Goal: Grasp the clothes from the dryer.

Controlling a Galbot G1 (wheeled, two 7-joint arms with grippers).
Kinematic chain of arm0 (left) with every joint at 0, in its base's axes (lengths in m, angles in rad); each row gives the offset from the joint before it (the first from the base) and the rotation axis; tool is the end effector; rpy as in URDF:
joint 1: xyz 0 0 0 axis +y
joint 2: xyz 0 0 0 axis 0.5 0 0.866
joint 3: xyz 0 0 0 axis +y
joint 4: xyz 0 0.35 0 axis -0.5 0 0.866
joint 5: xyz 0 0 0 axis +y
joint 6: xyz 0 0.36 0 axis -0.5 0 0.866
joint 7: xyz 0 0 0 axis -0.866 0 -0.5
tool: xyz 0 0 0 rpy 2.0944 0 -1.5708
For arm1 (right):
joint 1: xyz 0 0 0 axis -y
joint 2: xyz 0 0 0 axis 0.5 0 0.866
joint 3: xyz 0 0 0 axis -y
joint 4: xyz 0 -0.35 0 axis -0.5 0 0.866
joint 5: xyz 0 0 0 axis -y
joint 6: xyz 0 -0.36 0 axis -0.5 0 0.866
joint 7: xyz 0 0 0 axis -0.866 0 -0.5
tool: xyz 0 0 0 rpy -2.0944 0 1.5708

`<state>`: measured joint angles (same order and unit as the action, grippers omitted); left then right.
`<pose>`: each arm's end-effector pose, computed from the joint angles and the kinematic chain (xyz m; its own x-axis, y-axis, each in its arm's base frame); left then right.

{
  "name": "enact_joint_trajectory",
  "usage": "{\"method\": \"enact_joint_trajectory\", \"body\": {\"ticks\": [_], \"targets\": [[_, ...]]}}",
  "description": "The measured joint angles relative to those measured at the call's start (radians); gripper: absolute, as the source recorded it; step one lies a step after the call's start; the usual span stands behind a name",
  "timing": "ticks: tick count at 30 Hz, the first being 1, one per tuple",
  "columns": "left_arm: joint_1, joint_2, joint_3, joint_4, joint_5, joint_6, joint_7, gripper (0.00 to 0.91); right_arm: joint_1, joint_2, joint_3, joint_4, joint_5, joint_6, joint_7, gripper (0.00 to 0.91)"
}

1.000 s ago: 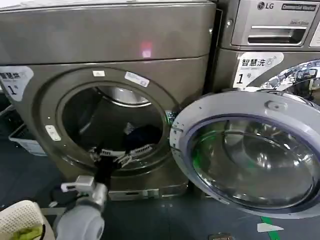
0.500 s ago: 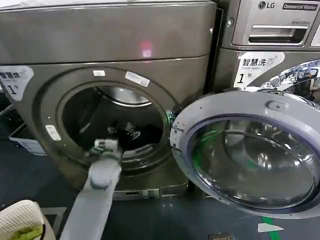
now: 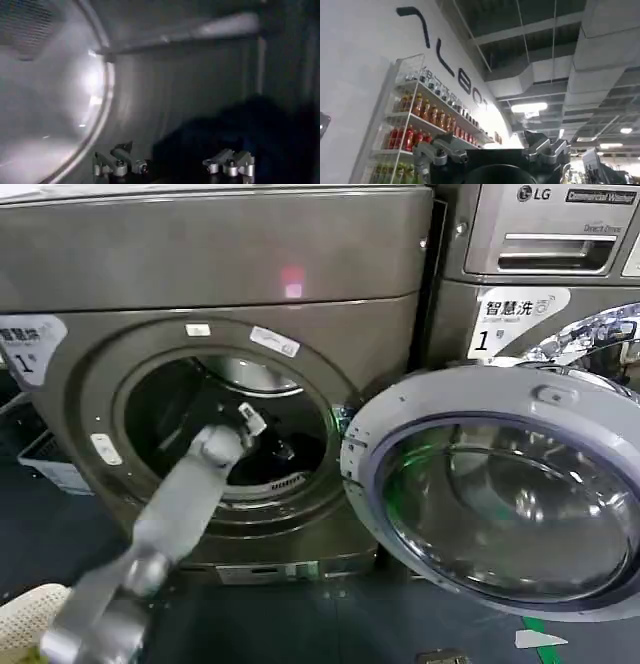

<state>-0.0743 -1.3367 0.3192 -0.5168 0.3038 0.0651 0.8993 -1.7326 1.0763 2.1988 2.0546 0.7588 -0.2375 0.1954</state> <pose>0.6600 0.0246 -0.1869 -0.4859 0.3697 0.7920 0.8733 0.1688 0.4570 -0.0322 -0.3656 0.0131 -0.3275 0.7791 -0.5345 0.9323 0.3582 -0.0492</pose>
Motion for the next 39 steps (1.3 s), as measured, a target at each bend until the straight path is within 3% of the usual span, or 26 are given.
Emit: {"method": "enact_joint_trajectory", "body": {"ticks": [5, 6, 7, 8, 10, 11, 27, 34, 39], "targets": [[-0.074, -0.030, 0.126, 0.094, 0.006, -0.028, 0.080, 0.907, -0.003, 0.000, 0.002, -0.003, -0.001, 0.000, -0.001, 0.907], [-0.083, -0.038, 0.149, 0.112, 0.004, -0.028, 0.090, 0.865, -0.004, -0.001, 0.003, -0.004, -0.001, 0.000, -0.001, 0.907], [-0.091, -0.048, 0.168, 0.130, 0.003, -0.028, 0.100, 0.569, -0.004, -0.002, 0.004, -0.006, -0.001, 0.000, -0.001, 0.907], [-0.100, -0.058, 0.187, 0.149, 0.004, -0.028, 0.110, 0.216, -0.004, -0.002, 0.004, -0.007, -0.001, 0.000, -0.001, 0.907], [-0.109, -0.075, 0.221, 0.183, 0.004, -0.028, 0.126, 0.034, -0.003, -0.001, 0.004, -0.008, -0.001, 0.000, -0.001, 0.907], [-0.113, -0.083, 0.234, 0.199, 0.002, -0.028, 0.130, 0.000, -0.002, -0.001, 0.004, -0.008, -0.001, 0.000, -0.001, 0.907], [-0.127, -0.112, 0.253, 0.218, -0.044, -0.031, 0.111, 0.000, 0.004, 0.020, -0.001, -0.009, -0.006, 0.010, 0.001, 0.907], [-0.046, -0.067, 0.104, 0.127, -0.040, 0.000, -0.004, 0.000, 0.012, 0.021, -0.016, -0.005, -0.015, 0.013, 0.001, 0.907], [0.061, -0.021, -0.077, -0.017, -0.059, 0.085, -0.141, 0.000, 0.021, 0.022, -0.035, 0.006, -0.024, 0.013, 0.001, 0.907]]}}
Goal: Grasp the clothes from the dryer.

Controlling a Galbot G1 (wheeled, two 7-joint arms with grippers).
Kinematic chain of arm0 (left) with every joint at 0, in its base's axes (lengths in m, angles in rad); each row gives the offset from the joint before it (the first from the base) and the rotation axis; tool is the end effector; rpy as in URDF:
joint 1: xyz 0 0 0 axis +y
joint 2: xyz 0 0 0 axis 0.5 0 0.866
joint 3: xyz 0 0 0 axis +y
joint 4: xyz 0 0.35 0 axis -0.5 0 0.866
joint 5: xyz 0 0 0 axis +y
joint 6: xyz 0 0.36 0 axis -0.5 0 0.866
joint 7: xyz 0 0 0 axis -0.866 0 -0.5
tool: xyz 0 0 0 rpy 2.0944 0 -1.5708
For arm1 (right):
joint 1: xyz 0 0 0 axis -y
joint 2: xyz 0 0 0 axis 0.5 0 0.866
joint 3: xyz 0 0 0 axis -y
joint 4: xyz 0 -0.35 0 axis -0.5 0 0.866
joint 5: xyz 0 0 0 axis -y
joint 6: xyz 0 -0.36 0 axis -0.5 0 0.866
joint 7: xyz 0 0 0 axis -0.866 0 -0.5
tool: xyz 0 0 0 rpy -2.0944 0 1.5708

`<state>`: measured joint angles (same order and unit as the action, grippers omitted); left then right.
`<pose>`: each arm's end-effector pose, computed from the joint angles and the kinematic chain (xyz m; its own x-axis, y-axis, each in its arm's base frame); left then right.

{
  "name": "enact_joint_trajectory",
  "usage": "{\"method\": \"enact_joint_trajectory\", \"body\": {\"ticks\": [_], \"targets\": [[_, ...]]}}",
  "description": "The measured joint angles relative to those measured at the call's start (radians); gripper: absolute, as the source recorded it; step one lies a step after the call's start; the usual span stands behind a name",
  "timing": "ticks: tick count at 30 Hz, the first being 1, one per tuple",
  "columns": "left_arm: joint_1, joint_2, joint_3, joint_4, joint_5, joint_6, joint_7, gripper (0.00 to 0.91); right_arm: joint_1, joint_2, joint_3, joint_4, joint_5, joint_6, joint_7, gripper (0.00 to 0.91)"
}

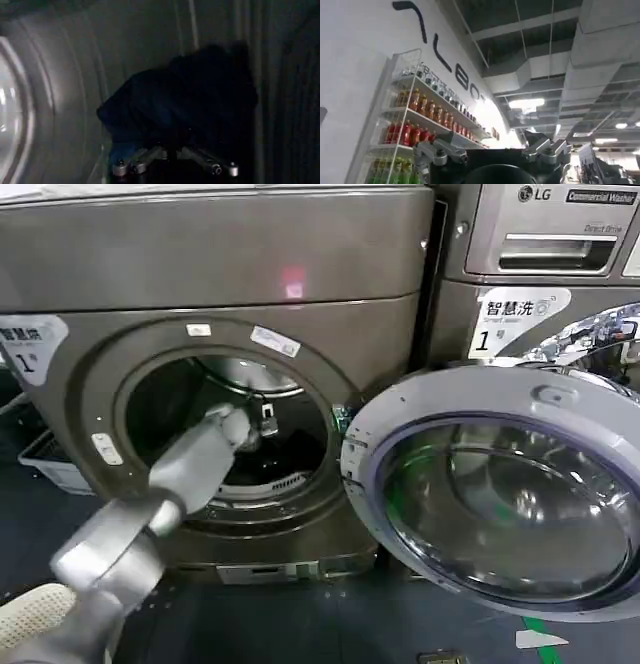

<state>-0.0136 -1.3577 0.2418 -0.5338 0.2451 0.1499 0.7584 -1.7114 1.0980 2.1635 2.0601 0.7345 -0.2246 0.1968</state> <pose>0.6508 0.0155 -0.2127 -0.5766 0.3805 0.7230 0.8134 0.3506 0.4642 -0.0275 -0.3646 0.0005 -0.3271 0.7852 -0.5258 0.9329 0.3569 -0.0475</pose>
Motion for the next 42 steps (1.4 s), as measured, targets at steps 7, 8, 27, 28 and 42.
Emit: {"method": "enact_joint_trajectory", "body": {"ticks": [7, 8, 27, 28, 42], "targets": [[0.183, 0.009, -0.251, -0.290, -0.117, 0.099, -0.302, 0.000, -0.005, 0.009, -0.009, 0.003, -0.005, 0.008, -0.003, 0.907], [0.215, 0.006, -0.283, -0.337, -0.133, 0.104, -0.347, 0.000, -0.006, 0.010, -0.009, 0.005, -0.005, 0.010, -0.004, 0.907], [0.643, -0.088, -0.568, -0.856, -0.218, -0.017, -0.864, 0.000, -0.016, 0.007, 0.002, -0.002, -0.028, 0.081, -0.028, 0.907], [0.650, -0.092, -0.569, -0.866, -0.219, -0.018, -0.872, 0.000, -0.015, 0.007, 0.003, -0.003, -0.028, 0.085, -0.028, 0.907], [0.701, -0.104, -0.586, -0.920, -0.224, -0.024, -0.914, 0.000, -0.010, 0.000, 0.006, -0.003, -0.037, 0.093, -0.031, 0.907]]}}
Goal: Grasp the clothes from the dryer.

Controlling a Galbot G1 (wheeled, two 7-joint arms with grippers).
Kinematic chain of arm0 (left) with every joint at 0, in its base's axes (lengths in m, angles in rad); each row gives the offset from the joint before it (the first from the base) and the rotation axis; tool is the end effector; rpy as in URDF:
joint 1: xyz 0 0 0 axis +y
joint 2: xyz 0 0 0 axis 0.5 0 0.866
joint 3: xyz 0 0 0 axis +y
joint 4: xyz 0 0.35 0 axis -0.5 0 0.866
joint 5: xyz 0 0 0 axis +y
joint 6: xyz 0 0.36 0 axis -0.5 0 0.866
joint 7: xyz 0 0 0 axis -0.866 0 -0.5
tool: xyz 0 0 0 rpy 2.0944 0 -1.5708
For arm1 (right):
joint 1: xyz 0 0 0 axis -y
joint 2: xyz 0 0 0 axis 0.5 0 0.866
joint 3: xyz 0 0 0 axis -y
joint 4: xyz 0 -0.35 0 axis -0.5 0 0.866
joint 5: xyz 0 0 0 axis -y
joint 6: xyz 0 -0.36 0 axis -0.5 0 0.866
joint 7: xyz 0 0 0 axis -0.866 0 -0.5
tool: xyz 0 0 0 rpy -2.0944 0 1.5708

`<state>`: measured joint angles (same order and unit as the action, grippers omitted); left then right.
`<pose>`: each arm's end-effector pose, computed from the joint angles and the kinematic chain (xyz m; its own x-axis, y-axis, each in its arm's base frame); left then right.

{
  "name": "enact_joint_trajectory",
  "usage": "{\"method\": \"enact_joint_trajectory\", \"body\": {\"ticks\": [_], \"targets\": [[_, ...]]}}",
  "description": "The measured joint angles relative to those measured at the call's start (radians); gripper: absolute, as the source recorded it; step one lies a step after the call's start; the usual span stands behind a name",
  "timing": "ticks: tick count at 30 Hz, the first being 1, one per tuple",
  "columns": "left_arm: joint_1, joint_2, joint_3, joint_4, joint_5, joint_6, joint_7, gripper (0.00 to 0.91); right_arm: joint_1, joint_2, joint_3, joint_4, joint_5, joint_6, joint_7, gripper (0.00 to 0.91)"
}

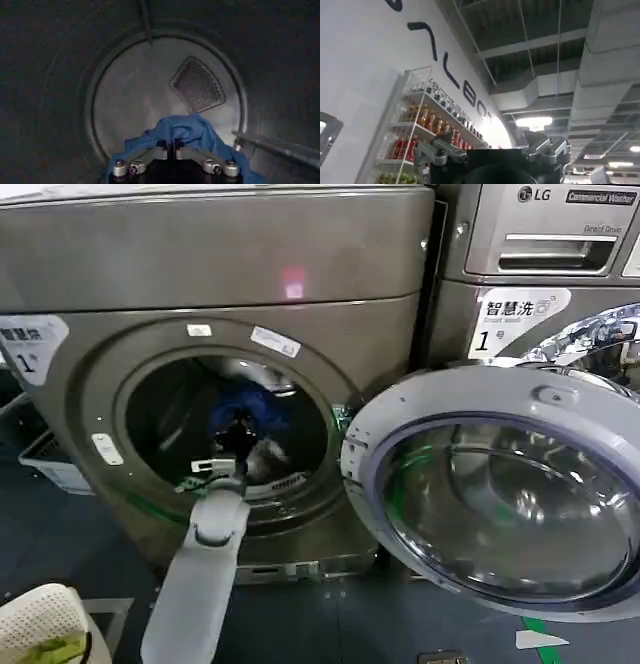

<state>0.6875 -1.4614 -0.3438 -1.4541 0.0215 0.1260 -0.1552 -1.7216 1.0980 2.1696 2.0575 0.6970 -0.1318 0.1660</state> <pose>0.4689 -0.0208 -0.2474 -0.9924 -0.0088 -0.1226 -0.0294 0.9855 0.1672 -0.0294 -0.3652 0.0015 -0.3344 0.7240 -0.6033 0.9295 0.3589 -0.0845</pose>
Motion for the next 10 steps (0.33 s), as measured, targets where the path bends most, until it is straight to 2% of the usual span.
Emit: {"method": "enact_joint_trajectory", "body": {"ticks": [10], "targets": [[0.005, -0.003, 0.013, -0.008, -0.006, 0.005, -0.007, 0.000, -0.012, 0.001, 0.016, 0.005, 0.002, -0.013, 0.001, 0.907]]}}
